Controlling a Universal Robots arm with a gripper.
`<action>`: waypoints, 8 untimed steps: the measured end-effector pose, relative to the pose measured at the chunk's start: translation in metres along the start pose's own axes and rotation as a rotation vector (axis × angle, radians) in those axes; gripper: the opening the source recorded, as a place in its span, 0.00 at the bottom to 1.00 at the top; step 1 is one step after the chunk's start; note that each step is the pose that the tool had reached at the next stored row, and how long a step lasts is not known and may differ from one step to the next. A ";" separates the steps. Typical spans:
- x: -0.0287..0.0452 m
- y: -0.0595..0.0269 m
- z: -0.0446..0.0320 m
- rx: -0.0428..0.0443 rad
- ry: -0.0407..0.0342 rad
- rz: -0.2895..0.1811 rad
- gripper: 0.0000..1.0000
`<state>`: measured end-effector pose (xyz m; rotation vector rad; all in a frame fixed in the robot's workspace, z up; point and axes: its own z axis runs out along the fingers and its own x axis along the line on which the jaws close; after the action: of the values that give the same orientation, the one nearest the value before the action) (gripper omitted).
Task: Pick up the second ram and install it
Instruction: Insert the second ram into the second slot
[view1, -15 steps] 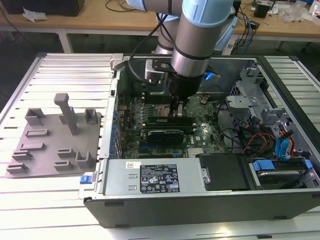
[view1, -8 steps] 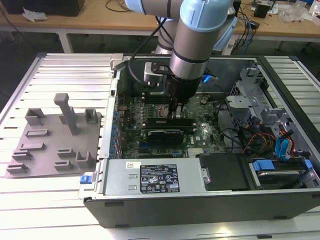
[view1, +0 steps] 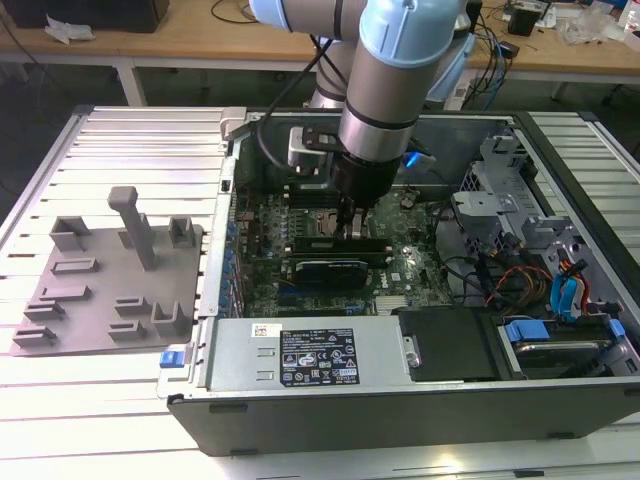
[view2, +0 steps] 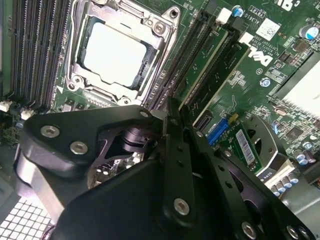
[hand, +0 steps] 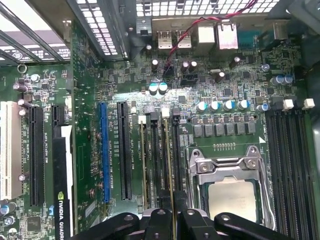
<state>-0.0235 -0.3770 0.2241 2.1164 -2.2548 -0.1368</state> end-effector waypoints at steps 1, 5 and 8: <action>0.0001 -0.0001 0.0007 0.0000 0.0002 0.000 0.11; 0.0002 -0.0005 0.0047 -0.0001 0.0003 0.000 0.11; 0.0001 -0.0005 0.0047 0.0001 -0.0005 0.001 0.11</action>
<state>-0.0234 -0.3769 0.2194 2.1156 -2.2561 -0.1371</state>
